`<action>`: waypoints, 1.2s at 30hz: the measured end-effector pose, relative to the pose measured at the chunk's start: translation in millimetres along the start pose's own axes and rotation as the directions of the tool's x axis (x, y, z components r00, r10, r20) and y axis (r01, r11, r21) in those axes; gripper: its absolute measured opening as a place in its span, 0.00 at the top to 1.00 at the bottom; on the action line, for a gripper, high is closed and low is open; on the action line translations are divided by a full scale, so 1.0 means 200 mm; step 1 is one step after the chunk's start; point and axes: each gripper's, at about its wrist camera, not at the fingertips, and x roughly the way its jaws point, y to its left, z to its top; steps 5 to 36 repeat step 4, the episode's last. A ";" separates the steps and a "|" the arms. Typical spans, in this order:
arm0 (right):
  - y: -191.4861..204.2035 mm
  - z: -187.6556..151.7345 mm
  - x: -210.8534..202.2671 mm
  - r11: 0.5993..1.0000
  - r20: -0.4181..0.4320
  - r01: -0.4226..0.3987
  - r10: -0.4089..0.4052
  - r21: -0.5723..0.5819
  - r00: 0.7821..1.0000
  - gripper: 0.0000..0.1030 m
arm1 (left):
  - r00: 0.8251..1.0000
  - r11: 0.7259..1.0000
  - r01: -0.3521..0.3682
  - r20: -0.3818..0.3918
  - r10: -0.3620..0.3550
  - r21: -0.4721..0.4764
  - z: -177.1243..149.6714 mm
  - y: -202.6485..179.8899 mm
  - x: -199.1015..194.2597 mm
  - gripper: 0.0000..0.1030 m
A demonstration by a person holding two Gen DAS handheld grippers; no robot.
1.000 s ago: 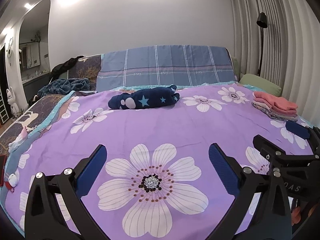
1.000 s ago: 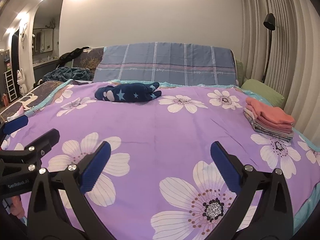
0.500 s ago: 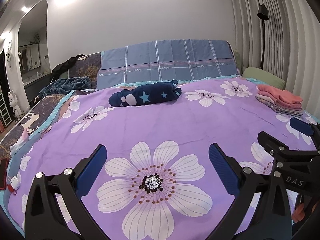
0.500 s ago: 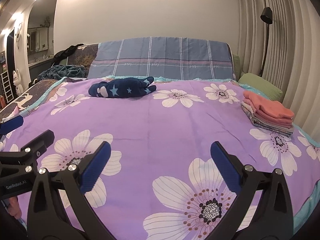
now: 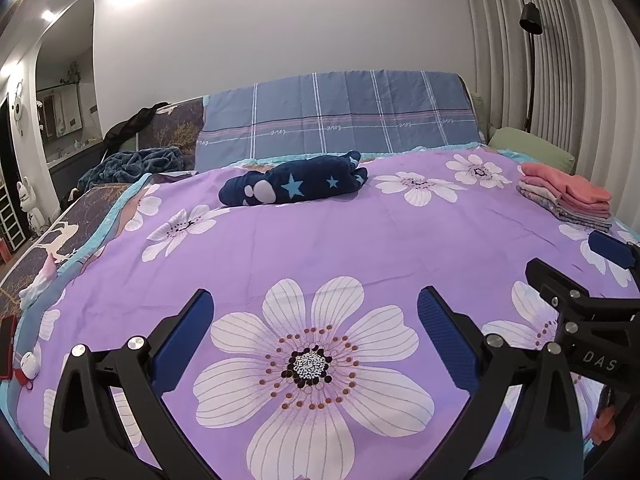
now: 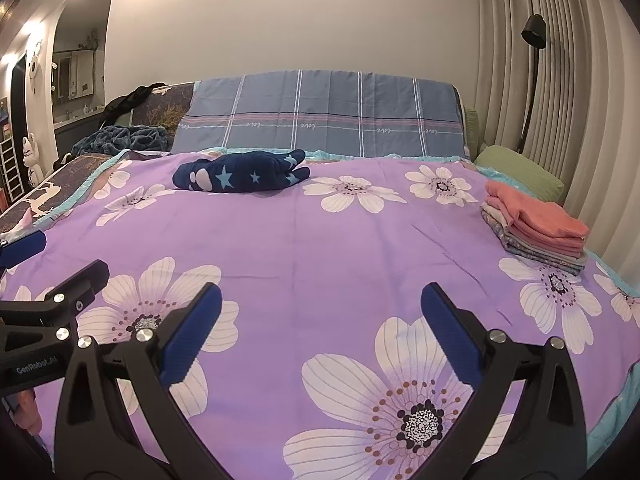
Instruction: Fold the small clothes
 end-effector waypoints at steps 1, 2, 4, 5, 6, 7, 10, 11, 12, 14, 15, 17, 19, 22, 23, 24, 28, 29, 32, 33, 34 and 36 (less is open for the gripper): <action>0.00 0.00 0.00 1.000 -0.002 0.000 0.000 0.001 1.000 0.02 | 1.000 1.000 -0.001 -0.002 0.001 -0.001 0.00 0.00 0.00 0.01; 0.00 0.00 0.01 1.000 -0.004 -0.001 0.001 0.001 1.000 0.02 | 1.000 1.000 -0.001 -0.003 0.001 -0.001 0.00 0.00 0.01 0.01; 0.00 0.00 0.01 1.000 -0.005 -0.002 0.002 -0.002 1.000 0.02 | 1.000 1.000 -0.002 -0.005 0.002 0.001 0.00 0.01 0.01 0.01; 0.00 0.00 0.01 1.000 -0.005 -0.002 0.002 -0.002 1.000 0.02 | 1.000 1.000 -0.002 -0.005 0.002 0.001 0.00 0.01 0.01 0.01; 0.00 0.00 0.01 1.000 -0.005 -0.002 0.002 -0.002 1.000 0.02 | 1.000 1.000 -0.002 -0.005 0.002 0.001 0.00 0.01 0.01 0.01; 0.00 0.00 0.01 1.000 -0.005 -0.002 0.002 -0.002 1.000 0.02 | 1.000 1.000 -0.002 -0.005 0.002 0.001 0.00 0.01 0.01 0.01; 0.00 0.00 0.01 1.000 -0.005 -0.002 0.002 -0.002 1.000 0.02 | 1.000 1.000 -0.002 -0.005 0.002 0.001 0.00 0.01 0.01 0.01; 0.00 0.00 0.01 1.000 -0.005 -0.002 0.002 -0.002 1.000 0.02 | 1.000 1.000 -0.002 -0.005 0.002 0.001 0.00 0.01 0.01 0.01; 0.00 0.00 0.01 1.000 -0.005 -0.002 0.002 -0.002 1.000 0.02 | 1.000 1.000 -0.002 -0.005 0.002 0.001 0.00 0.01 0.01 0.01; 0.00 0.00 0.01 1.000 -0.005 -0.002 0.002 -0.002 1.000 0.02 | 1.000 1.000 -0.002 -0.005 0.002 0.001 0.00 0.01 0.01 0.01; 0.00 0.00 0.01 1.000 -0.005 -0.002 0.002 -0.002 1.000 0.02 | 1.000 1.000 -0.002 -0.005 0.002 0.001 0.00 0.01 0.01 0.01; 0.00 0.00 0.01 1.000 -0.005 -0.002 0.002 -0.002 1.000 0.02 | 1.000 1.000 -0.002 -0.005 0.002 0.001 0.00 0.01 0.01 0.01; 0.00 0.00 0.01 1.000 -0.005 -0.002 0.002 -0.002 1.000 0.02 | 1.000 1.000 -0.002 -0.005 0.002 0.001 0.00 0.01 0.01 0.01; 0.00 0.00 0.01 1.000 -0.005 -0.002 0.002 -0.002 1.000 0.02 | 1.000 1.000 -0.002 -0.005 0.002 0.001 0.00 0.01 0.01 0.01; 0.00 0.00 0.01 1.000 -0.005 -0.002 0.002 -0.002 1.000 0.02 | 1.000 1.000 -0.002 -0.005 0.002 0.001 0.00 0.01 0.01 0.01; 0.00 0.00 0.01 1.000 -0.005 -0.002 0.002 -0.002 1.000 0.02 | 1.000 1.000 -0.002 -0.005 0.002 0.001 0.00 0.01 0.01 0.01; 0.00 0.00 0.01 1.000 -0.005 -0.002 0.002 -0.002 1.000 0.02 | 1.000 1.000 -0.002 -0.005 0.002 0.001 0.00 0.01 0.01 0.01; 0.00 0.00 0.01 1.000 -0.005 -0.002 0.002 -0.002 1.000 0.02 | 1.000 1.000 -0.002 -0.005 0.002 0.001 0.00 0.01 0.01 0.01; 0.00 0.00 0.01 1.000 -0.005 -0.002 0.002 -0.002 1.000 0.02 | 1.000 1.000 -0.002 -0.005 0.002 0.001 0.00 0.01 0.01 0.01; 0.00 0.00 0.01 1.000 -0.005 -0.002 0.002 -0.002 1.000 0.02 | 1.000 1.000 -0.002 -0.005 0.002 0.001 0.00 0.01 0.01 0.01; 0.00 0.00 0.01 1.000 -0.005 -0.002 0.002 -0.002 1.000 0.02 | 1.000 1.000 -0.002 -0.005 0.002 0.001 0.00 0.01 0.01 0.01; 0.00 0.00 0.01 1.000 -0.005 -0.002 0.002 -0.002 1.000 0.02 | 1.000 1.000 -0.002 -0.005 0.002 0.001 0.00 0.01 0.01 0.01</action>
